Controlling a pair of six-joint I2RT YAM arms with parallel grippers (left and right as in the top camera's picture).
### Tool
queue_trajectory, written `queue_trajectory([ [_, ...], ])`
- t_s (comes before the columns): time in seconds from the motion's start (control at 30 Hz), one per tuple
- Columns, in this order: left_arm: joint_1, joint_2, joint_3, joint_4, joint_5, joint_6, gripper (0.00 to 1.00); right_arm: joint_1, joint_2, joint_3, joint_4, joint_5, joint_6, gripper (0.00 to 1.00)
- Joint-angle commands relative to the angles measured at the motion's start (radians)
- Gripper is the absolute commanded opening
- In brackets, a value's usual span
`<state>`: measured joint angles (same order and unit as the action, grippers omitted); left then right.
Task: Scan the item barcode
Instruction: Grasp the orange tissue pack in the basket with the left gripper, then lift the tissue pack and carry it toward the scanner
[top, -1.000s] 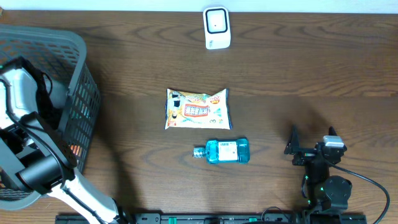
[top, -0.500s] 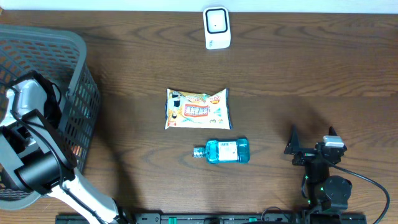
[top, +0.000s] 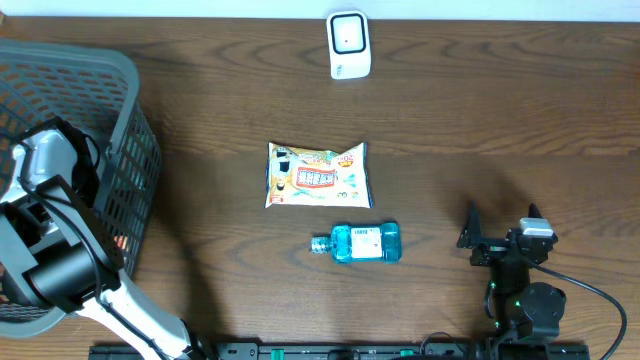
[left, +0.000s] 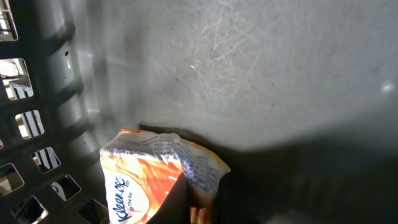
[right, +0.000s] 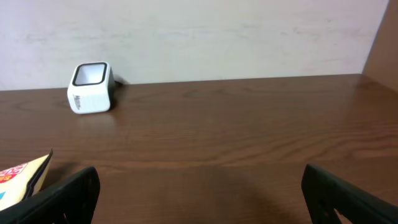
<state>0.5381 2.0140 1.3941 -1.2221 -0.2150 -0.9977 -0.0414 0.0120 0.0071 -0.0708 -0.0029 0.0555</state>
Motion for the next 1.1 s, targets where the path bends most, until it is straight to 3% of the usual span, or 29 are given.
queue_trajectory([
  [0.0, 0.019, -0.004, 0.070, -0.019, 0.006, 0.014, 0.08, 0.001, -0.005, -0.002, -0.004, 0.009, -0.012, 0.99],
  [0.23, 0.041, -0.058, 0.367, -0.221, 0.012, 0.020, 0.07, 0.001, -0.005, -0.002, -0.004, 0.009, -0.012, 0.99],
  [0.37, 0.040, -0.119, 0.547, -0.314, 0.121, 0.021, 0.07, 0.001, -0.005, -0.002, -0.004, 0.009, -0.012, 0.99],
  [0.57, 0.031, -0.305, 0.616, -0.252, 0.392, 0.021, 0.07, 0.001, -0.005, -0.002, -0.004, 0.009, -0.012, 0.99],
  [0.67, -0.006, -0.409, 0.616, -0.192, 0.451, 0.020, 0.08, 0.001, -0.005, -0.002, -0.004, 0.009, -0.012, 0.99],
  [0.83, -0.174, -0.541, 0.616, -0.127, 0.425, 0.021, 0.07, 0.001, -0.005, -0.002, -0.004, 0.009, -0.012, 0.99],
  [1.07, -0.647, -0.539, 0.588, -0.114, 0.097, 0.055, 0.07, 0.001, -0.005, -0.002, -0.004, 0.009, -0.012, 0.99],
])
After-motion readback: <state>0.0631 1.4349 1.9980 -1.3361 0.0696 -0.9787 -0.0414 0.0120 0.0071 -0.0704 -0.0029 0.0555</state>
